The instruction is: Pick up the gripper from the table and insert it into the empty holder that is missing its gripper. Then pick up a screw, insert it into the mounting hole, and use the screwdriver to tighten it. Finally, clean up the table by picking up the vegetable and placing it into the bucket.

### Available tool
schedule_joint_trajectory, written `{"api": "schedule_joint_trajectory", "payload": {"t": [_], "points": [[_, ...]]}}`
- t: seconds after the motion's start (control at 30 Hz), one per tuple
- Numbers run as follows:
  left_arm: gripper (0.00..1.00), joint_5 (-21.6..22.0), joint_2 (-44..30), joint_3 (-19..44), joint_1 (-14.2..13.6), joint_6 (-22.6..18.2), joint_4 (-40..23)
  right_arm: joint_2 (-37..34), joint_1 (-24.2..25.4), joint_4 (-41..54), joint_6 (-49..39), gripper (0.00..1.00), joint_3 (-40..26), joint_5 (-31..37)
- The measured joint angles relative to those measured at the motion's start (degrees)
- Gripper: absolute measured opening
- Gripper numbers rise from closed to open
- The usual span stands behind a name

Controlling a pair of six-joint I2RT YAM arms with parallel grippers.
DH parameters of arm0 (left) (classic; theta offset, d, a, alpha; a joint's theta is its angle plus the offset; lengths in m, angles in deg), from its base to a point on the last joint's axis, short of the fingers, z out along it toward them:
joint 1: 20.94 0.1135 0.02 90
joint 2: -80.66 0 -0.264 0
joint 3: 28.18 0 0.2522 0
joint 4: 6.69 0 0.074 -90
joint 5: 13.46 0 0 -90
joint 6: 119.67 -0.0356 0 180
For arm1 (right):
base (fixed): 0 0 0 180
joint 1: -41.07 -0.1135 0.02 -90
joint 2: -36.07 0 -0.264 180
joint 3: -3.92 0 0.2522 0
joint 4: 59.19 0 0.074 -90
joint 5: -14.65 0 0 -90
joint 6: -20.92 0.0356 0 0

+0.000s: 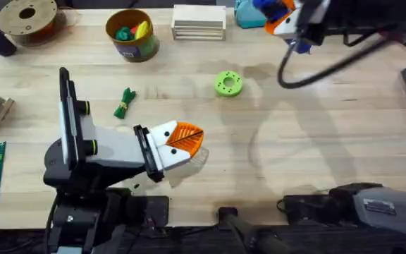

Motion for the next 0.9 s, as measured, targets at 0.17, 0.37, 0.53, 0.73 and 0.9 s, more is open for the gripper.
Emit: {"api": "schedule_joint_trajectory", "payload": {"t": [0.17, 0.37, 0.53, 0.73, 0.9], "points": [[0.004, 0.0, 0.0, 0.0, 0.0, -0.02, 0.0, -5.45, 0.0, 0.02, -4.59, 0.008, -0.36, 6.17], [0.004, 0.0, 0.0, 0.0, 0.0, -0.02, 0.0, -10.62, 0.02, 0.45, -11.0, 0.008, -0.53, 12.33], [0.004, 0.0, 0.0, 0.0, 0.0, -0.02, 0.0, -16.18, 0.02, 0.06, -16.17, 0.008, -1.13, 14.12], [0.004, 0.0, 0.0, 0.0, 0.0, 0.0, -0.01, -22.66, 0.0, -0.78, -22.84, 0.008, -1.24, 18.43], [0.004, 0.0, 0.0, 0.0, 0.0, -0.02, 0.0, -24.87, 0.41, -1.07, -25.45, 0.008, -1.24, 20.94]]}}
